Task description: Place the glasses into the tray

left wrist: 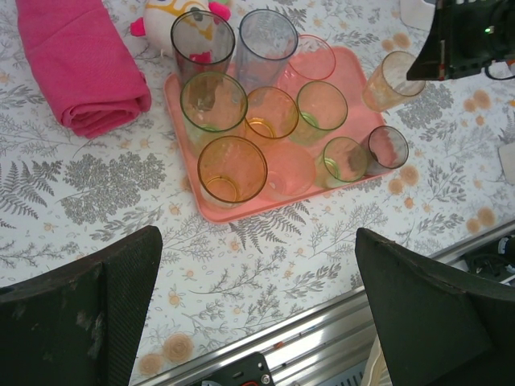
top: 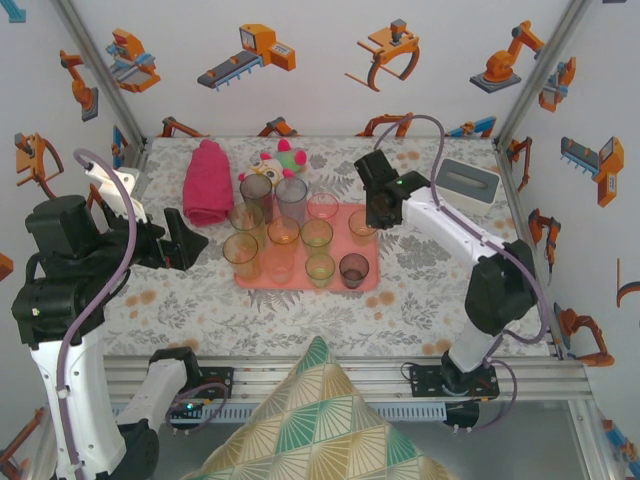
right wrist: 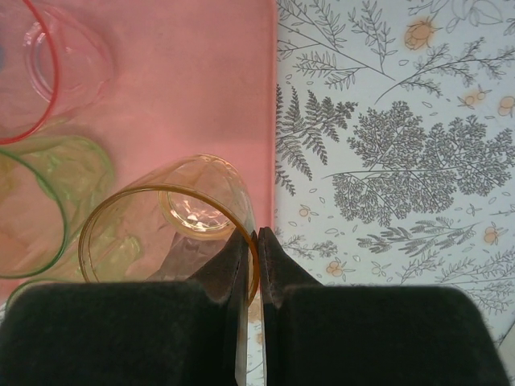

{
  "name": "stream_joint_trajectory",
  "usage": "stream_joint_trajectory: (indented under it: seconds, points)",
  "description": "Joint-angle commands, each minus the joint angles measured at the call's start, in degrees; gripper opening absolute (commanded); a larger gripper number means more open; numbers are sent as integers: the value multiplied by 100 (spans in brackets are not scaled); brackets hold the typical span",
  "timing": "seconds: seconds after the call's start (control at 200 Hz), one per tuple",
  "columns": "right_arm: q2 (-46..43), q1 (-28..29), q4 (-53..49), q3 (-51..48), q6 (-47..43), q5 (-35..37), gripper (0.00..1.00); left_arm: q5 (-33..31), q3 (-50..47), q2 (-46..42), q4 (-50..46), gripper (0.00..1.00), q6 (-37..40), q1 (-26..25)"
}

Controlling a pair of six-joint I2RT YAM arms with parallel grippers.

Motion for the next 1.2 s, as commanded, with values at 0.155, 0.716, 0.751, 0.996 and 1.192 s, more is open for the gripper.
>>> stream_joint_trajectory:
  seconds: [0.155,0.716,0.751,0.996,1.192]
  points:
    - [320,-52,487,83,-113,-111,10,167,-13,-90,122,97,-22,9]
    - [602,-105,1062,-334,32,-209,10,290,-74,35,250,97,-221,5]
    - [594,-107,1095,-371,44,-212,10,290,-74,45,246,97,-232,5]
    - [620,-116,1246,-573,97,-285,11,307,-87,81,285,97,-280,8]
    - [560,-116,1329,-701,123,-292,14,308,-89,105,297,97,-277,12]
